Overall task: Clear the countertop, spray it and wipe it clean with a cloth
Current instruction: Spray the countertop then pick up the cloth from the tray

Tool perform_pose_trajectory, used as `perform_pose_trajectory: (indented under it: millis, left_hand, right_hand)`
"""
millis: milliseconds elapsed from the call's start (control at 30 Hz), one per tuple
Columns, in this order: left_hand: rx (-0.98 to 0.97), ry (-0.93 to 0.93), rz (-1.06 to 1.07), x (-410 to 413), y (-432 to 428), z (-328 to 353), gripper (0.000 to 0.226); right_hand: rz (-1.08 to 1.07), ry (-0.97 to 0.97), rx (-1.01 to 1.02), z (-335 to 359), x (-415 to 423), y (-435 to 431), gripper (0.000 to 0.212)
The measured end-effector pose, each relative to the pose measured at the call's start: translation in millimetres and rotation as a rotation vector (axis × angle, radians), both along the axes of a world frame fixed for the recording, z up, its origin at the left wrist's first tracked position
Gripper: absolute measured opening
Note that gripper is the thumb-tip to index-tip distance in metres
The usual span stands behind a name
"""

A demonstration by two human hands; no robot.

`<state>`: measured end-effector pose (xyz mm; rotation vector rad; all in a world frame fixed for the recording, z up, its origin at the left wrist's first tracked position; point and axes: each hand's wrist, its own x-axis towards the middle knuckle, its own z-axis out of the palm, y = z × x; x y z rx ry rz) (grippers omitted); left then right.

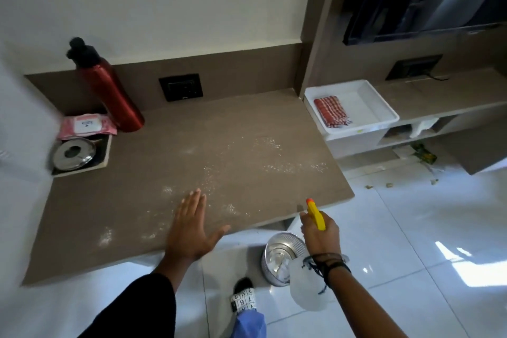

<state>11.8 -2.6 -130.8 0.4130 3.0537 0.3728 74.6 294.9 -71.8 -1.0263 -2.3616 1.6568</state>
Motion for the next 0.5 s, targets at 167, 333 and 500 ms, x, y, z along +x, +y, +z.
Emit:
perform_pose_trajectory:
  millis: [167, 333, 500]
  left_hand:
    - [-0.016, 0.013, -0.002, -2.2, -4.0, -5.3, 0.112]
    - [-0.031, -0.022, -0.008, -2.5, -4.6, -8.8, 0.115]
    - [-0.008, 0.061, -0.038, 0.2, -2.9, -11.1, 0.112]
  right_hand:
    - [-0.096, -0.099, -0.012, 2.4, -19.1, 7.9, 0.019]
    - [-0.148, -0.091, -0.073, 15.4, -27.2, 20.7, 0.023]
    - [-0.129, -0.077, -0.155, 40.3, -46.2, 22.5, 0.031]
